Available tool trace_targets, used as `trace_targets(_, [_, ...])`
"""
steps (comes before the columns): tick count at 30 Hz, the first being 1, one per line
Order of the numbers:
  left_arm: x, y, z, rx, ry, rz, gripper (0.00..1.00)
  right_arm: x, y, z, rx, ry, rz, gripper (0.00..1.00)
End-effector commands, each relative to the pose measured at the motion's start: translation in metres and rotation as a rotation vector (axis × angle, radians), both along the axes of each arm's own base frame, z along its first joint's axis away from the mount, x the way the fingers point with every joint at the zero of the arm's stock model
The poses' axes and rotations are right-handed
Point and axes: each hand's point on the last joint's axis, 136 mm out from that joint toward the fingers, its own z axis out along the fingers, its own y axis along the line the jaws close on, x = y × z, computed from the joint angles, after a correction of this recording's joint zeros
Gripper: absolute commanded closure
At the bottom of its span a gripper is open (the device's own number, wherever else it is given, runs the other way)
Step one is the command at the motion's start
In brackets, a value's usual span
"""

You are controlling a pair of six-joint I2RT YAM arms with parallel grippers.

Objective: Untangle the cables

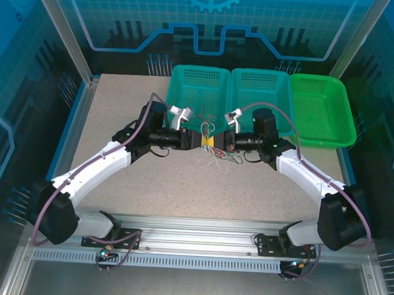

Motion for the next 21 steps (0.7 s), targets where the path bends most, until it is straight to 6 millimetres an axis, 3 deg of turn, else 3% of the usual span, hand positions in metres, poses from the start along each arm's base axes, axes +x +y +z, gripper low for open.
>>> trace_targets(1, [0.010,-0.008,0.018,-0.043,-0.059,-0.005,0.65,-0.004,0.005,0.027,0.060,-0.037,0.063,1.00])
trace_targets(5, [0.013,-0.010,0.015,-0.046,-0.059,-0.007,0.72,-0.005,0.007,0.033,0.075,-0.047,0.076,1.00])
trace_targets(9, [0.015,-0.010,0.018,-0.051,-0.069,0.003,1.00,0.002,0.003,0.026,0.042,-0.034,0.035,1.00])
trace_targets(12, [0.020,0.001,0.017,-0.011,-0.077,0.068,1.00,0.014,-0.013,0.010,-0.018,-0.015,-0.063,1.00])
trace_targets(14, [0.027,0.020,0.012,0.030,-0.055,0.163,1.00,0.029,-0.043,-0.014,-0.108,0.036,-0.212,1.00])
trace_targets(17, [0.034,0.053,0.010,0.026,-0.024,0.294,1.00,0.036,-0.092,-0.050,-0.271,0.126,-0.397,1.00])
trace_targets(19, [0.034,0.066,0.015,0.013,-0.037,0.335,1.00,0.033,-0.113,-0.065,-0.388,0.137,-0.450,1.00])
trace_targets(21, [0.033,0.070,0.015,0.011,-0.042,0.341,1.00,0.031,-0.120,-0.070,-0.436,0.126,-0.452,1.00])
